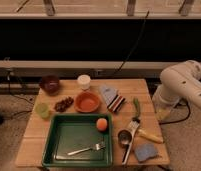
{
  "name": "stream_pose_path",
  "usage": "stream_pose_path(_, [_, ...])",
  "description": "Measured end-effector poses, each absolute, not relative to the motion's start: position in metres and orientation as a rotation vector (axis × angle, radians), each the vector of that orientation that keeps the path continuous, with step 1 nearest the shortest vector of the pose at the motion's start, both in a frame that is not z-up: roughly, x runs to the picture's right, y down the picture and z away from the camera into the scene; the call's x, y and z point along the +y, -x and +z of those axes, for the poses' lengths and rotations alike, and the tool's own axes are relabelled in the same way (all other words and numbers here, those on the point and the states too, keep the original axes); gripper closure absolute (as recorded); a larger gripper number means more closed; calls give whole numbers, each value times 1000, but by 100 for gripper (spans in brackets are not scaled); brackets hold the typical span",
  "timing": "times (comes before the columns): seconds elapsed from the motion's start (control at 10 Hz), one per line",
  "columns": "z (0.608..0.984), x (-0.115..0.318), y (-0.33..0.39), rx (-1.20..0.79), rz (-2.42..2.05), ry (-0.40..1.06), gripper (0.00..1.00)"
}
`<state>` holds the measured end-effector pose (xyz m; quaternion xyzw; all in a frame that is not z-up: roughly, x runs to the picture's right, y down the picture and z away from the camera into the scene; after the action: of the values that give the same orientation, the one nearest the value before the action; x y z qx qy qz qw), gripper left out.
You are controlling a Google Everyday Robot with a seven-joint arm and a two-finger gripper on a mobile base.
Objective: Stack bowls on top of each other
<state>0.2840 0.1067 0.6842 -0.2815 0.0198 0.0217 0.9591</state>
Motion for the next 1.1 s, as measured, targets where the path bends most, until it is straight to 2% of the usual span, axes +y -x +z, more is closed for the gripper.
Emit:
stream_pose_path(0.7, [685,106,-284,36,42,566,35])
stream_pose_path(1.1, [728,82,-264,-63,-18,532,35])
